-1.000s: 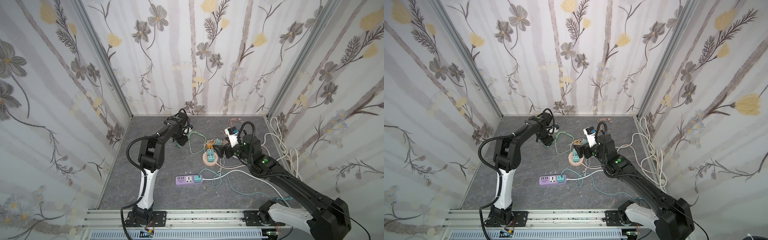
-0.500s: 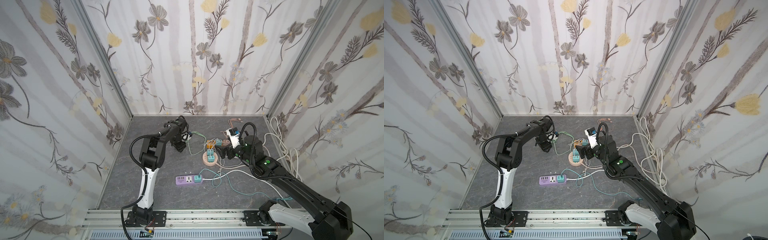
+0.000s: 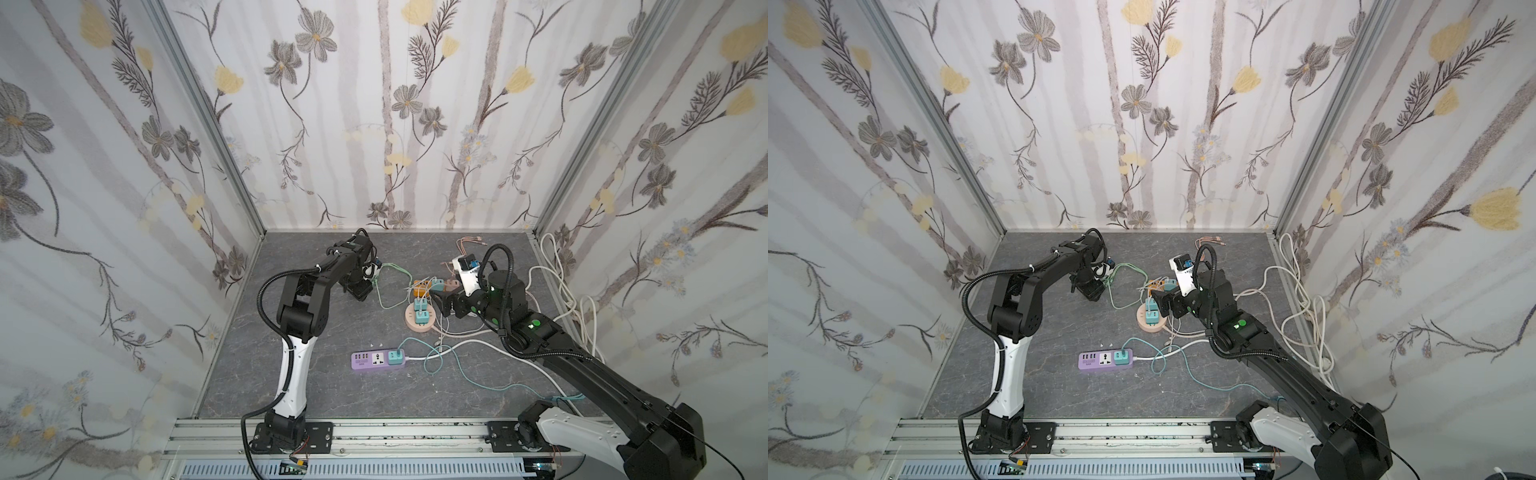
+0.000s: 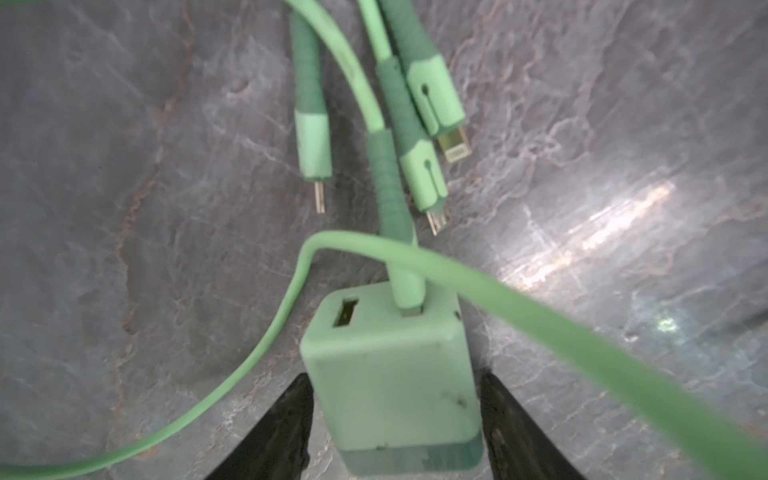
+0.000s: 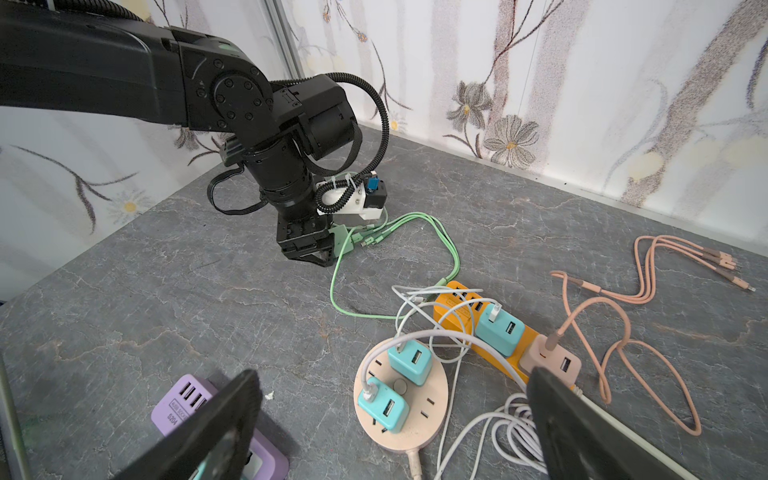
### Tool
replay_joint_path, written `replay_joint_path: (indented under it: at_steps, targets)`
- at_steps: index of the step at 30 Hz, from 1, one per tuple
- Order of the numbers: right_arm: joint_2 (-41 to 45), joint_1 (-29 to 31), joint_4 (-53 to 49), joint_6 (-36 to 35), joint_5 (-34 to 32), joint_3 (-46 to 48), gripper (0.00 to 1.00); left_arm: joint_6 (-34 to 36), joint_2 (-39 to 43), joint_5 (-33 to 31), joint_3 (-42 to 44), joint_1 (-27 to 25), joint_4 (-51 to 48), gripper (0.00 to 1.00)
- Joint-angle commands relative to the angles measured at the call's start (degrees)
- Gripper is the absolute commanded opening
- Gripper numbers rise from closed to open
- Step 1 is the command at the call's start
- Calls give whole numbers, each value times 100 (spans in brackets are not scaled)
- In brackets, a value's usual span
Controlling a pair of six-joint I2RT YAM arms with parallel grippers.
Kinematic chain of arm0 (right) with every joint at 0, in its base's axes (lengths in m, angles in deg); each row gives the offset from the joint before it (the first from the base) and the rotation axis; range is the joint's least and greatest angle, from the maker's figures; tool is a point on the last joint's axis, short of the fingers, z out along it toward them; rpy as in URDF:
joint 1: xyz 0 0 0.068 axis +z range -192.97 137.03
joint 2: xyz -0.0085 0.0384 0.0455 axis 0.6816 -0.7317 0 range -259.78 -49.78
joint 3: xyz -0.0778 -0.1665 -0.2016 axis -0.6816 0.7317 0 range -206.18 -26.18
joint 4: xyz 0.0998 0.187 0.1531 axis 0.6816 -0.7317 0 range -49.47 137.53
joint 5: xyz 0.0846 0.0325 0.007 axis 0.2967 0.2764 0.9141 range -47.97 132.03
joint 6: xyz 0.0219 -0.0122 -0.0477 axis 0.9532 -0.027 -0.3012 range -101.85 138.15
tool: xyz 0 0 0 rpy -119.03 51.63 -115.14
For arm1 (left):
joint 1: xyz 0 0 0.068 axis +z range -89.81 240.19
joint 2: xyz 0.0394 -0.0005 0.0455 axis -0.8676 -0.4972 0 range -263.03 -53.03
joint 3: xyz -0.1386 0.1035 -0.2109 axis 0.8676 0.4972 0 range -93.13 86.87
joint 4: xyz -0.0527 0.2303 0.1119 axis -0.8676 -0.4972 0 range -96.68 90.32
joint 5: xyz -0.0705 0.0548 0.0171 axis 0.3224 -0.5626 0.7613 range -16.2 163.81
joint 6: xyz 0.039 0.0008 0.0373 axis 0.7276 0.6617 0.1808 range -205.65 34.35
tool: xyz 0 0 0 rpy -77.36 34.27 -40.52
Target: Insert the plug
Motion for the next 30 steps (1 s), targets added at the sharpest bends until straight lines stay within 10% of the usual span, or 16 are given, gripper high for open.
replay_joint_path:
  at_steps: [1, 14, 22, 30]
  targets:
    - [-14, 0, 152, 69, 95, -8, 99, -322, -72, 34, -32, 3, 50, 60]
    - [-179, -6, 3, 677, -5, -146, 99, -261, 809, -134, 702, 4, 675, 11]
    - [-929, 14, 185, 1496, 1915, -858, 98, 210, 2743, 40, 1756, -84, 950, 0]
    - [-1865, 268, 773, 2538, 2902, -1422, 64, 1055, 4294, 417, 2727, -419, 1493, 0]
